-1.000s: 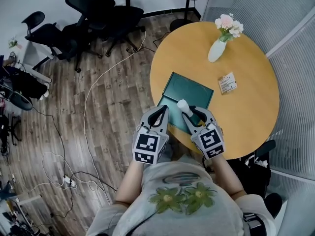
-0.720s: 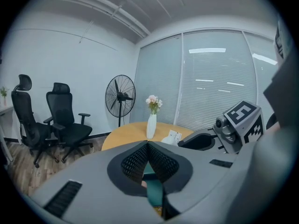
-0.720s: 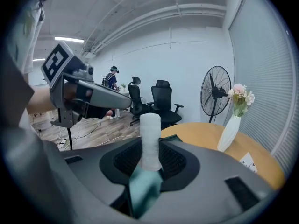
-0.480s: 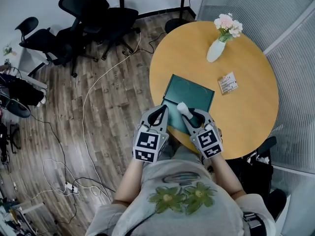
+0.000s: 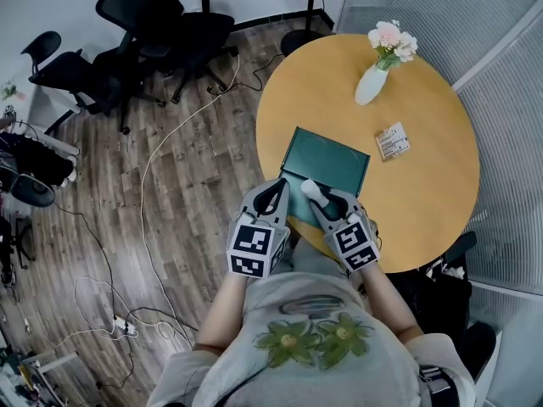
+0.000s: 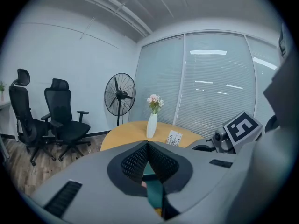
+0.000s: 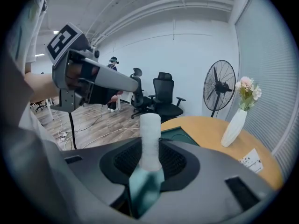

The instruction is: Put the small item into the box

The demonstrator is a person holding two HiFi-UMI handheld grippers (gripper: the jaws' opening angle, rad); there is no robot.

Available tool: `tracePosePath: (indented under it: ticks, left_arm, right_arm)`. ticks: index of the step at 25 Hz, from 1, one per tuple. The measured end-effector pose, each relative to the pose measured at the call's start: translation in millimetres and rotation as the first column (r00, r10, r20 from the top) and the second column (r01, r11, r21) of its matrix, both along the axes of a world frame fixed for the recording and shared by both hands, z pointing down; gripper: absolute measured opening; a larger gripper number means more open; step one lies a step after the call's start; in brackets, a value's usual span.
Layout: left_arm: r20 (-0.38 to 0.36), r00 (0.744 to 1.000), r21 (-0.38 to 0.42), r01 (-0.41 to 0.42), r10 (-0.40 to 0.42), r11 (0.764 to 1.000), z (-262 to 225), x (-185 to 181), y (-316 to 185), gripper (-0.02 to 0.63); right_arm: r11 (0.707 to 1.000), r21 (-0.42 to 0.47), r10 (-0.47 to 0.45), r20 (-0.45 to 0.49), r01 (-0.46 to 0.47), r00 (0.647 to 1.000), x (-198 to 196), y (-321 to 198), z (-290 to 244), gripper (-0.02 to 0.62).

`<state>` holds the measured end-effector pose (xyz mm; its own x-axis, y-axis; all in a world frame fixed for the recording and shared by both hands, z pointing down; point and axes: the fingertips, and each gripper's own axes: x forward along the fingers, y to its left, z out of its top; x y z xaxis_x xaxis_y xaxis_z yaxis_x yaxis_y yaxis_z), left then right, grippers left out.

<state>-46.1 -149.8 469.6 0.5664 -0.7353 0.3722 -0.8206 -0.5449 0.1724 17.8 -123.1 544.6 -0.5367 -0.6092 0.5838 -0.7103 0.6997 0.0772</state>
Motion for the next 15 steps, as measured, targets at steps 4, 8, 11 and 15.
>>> tracePosePath:
  ticks: [4,8,11,15]
  left_arm:
    - [-0.036,0.999,-0.012,-0.006,0.005,1.000,-1,0,2,-0.003]
    - [-0.057,0.998,-0.025,-0.015,0.013,1.000,-1,0,2,-0.008]
    - [-0.047,0.999,-0.029,-0.018,0.017,0.999,1,-1,1,-0.008]
    - [-0.020,1.000,-0.034,-0.023,0.022,0.999,6,-2,2,-0.008]
  right_arm:
    - [1.000,-0.012,-0.004,-0.008,0.004,1.000,-3,2,5,0.121]
    - [1.000,-0.030,-0.008,-0.021,0.008,1.000,-2,2,13,0.121]
    - [0.999,-0.040,-0.012,-0.032,0.011,0.999,-2,1,19,0.121]
    - [0.999,-0.052,-0.019,-0.053,0.017,0.998,-1,2,26,0.121]
